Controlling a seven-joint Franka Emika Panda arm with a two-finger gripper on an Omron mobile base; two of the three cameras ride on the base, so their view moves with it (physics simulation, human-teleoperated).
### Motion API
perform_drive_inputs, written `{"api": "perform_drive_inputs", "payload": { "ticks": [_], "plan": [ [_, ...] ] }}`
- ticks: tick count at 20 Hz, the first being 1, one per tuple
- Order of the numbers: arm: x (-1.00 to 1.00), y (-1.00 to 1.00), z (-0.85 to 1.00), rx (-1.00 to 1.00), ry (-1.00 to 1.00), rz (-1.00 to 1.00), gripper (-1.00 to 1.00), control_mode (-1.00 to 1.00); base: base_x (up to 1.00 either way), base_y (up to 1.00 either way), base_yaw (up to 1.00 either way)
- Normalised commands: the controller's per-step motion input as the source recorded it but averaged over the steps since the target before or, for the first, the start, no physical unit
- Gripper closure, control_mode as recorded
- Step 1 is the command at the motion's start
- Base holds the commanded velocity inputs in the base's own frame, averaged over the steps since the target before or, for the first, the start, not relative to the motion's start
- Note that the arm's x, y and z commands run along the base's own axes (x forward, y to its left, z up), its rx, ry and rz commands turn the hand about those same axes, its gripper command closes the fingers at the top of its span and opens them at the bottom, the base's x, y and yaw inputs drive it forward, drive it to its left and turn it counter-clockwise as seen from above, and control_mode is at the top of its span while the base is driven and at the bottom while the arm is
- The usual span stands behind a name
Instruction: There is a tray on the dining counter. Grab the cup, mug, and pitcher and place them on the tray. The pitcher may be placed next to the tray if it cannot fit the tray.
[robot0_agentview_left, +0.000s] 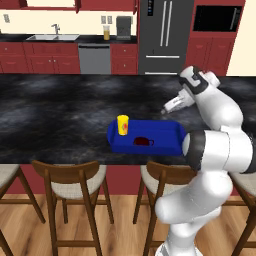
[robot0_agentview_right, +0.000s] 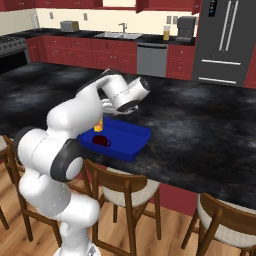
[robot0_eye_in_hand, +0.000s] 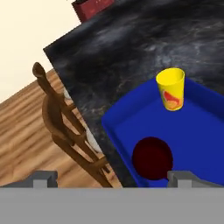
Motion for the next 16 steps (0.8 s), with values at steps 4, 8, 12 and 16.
{"api": "perform_drive_inputs", "payload": {
  "ticks": [4, 8, 12, 16],
  "plan": [
    [-0.05, 0.00, 0.31, -0.17, 0.23, -0.41, -1.00, -1.00, 0.00, 0.00, 0.00],
    [-0.15, -0.01, 0.22, -0.17, 0.22, -0.39, -1.00, -1.00, 0.00, 0.00, 0.00],
    [-0.32, -0.05, 0.35, -0.15, 0.19, -0.35, -1.00, -1.00, 0.00, 0.00, 0.00],
    [-0.55, -0.14, 0.29, -0.09, 0.16, -0.34, -1.00, -1.00, 0.00, 0.00, 0.00]
  ]
}}
